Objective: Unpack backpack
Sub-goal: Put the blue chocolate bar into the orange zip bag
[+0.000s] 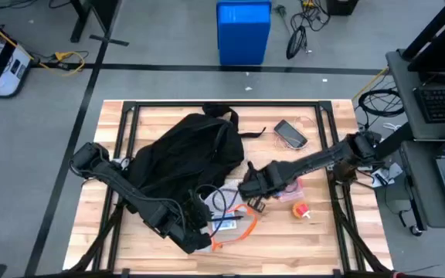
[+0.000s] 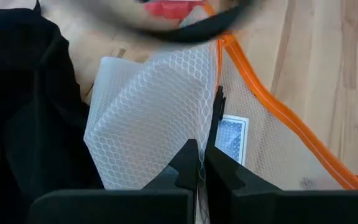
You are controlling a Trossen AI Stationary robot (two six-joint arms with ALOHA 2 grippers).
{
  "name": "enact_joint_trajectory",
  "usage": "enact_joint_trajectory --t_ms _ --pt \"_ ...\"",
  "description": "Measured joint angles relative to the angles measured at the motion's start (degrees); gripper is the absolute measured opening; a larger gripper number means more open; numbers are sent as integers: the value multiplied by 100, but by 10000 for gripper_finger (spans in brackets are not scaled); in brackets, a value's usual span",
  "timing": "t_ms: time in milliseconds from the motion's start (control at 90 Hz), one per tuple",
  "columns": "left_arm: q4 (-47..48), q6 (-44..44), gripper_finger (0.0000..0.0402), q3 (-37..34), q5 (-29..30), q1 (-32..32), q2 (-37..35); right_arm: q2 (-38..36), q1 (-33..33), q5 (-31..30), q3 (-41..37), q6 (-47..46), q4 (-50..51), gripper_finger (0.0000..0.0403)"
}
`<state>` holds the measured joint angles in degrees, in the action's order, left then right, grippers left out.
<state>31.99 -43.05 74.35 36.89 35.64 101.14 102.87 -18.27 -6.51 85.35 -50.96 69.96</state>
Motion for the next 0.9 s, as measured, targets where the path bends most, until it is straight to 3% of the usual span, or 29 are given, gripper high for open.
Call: enact_joint_trajectory --t_ms 244,422,600,900 --pt "-4 -7 0 0 37 -7 0 -2 -899 86 423 -729 -36 0" --pt "-6 -7 0 0 67 -50 0 3 -1204 24 430 -837 -830 0" --pt "-131 -7 0 0 72 -74 0 103 -1222 -119 439 -447 -1694 0" --pt "-210 -7 0 0 87 -101 -2 618 -692 154 430 199 -1866 0"
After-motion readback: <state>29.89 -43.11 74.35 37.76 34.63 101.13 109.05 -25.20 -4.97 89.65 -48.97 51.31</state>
